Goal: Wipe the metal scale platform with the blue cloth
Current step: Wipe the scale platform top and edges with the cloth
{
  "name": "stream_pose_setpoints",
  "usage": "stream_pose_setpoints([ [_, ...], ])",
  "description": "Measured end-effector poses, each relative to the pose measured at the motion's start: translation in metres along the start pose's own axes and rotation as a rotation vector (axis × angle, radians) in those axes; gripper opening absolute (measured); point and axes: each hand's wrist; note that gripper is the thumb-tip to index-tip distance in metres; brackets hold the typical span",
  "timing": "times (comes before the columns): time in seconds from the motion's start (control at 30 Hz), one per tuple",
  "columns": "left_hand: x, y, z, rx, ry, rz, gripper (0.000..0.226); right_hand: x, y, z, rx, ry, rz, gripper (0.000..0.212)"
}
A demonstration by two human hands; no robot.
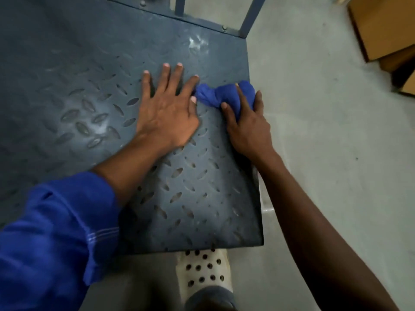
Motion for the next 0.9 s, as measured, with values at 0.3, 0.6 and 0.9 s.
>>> stream_pose_setpoints([
  [0.3,-0.061,-0.002,-0.001,-0.082,-0.045,0.044,0.065,-0.143,-0.017,-0.005,0.004,0.027,-0.017,0.067],
  [0.6,-0.061,-0.004,-0.007,-0.074,-0.016,0.056,0.063,-0.029,0.000,-0.014,0.073,0.212,0.177,0.061],
  [0.9,-0.063,-0.003,-0.005,-0.101,-0.032,0.054,0.064,-0.143,-0.018,0.005,0.110,0.091,0.147,0.055],
])
Point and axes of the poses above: each hand's wrist, its own x-axis away from the middle knuckle, its own z-axis out of the back of the hand, y = z × x, and after that the axes turned 4 degrees about z, right-handed
